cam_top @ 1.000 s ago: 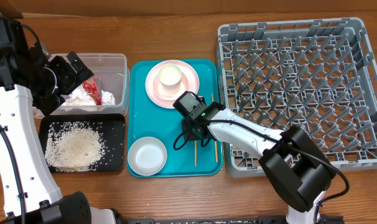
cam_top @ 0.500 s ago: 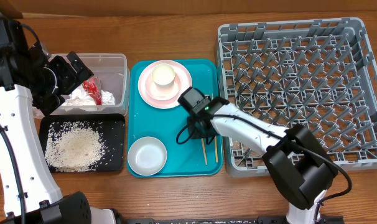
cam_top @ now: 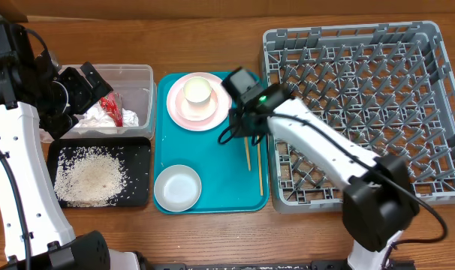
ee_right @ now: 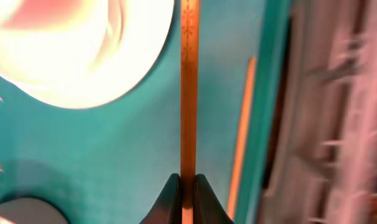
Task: Sort waste into correct bins and load items into the dishwasher
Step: 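Carry the chopstick right into the grey dish rack and release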
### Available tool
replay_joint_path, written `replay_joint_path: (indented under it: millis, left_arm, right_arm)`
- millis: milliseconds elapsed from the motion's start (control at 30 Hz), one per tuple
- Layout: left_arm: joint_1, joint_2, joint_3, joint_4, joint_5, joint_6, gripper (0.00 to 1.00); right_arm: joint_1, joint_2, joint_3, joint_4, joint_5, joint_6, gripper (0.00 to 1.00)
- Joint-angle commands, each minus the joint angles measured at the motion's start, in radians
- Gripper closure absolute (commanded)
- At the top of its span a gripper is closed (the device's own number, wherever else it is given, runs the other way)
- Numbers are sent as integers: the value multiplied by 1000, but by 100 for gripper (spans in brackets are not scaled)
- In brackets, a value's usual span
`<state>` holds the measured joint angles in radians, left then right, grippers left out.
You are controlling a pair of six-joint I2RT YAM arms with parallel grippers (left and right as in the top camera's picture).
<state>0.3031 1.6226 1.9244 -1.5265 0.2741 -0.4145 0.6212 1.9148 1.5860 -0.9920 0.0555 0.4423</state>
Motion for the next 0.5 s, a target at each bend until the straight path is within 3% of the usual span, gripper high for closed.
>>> replay_joint_path:
  millis: [0, 200, 467]
  left_arm:
    - [3, -1, 13, 2, 7, 18, 0]
    - [3, -1, 13, 2, 7, 18, 0]
    - [3, -1, 13, 2, 7, 19, 0]
  right_arm:
    - [-73, -53, 45, -27, 6, -95, 96]
    - [-209, -54, 45, -66, 2, -208, 96]
    - [-258, -53, 43, -69, 2, -234, 96]
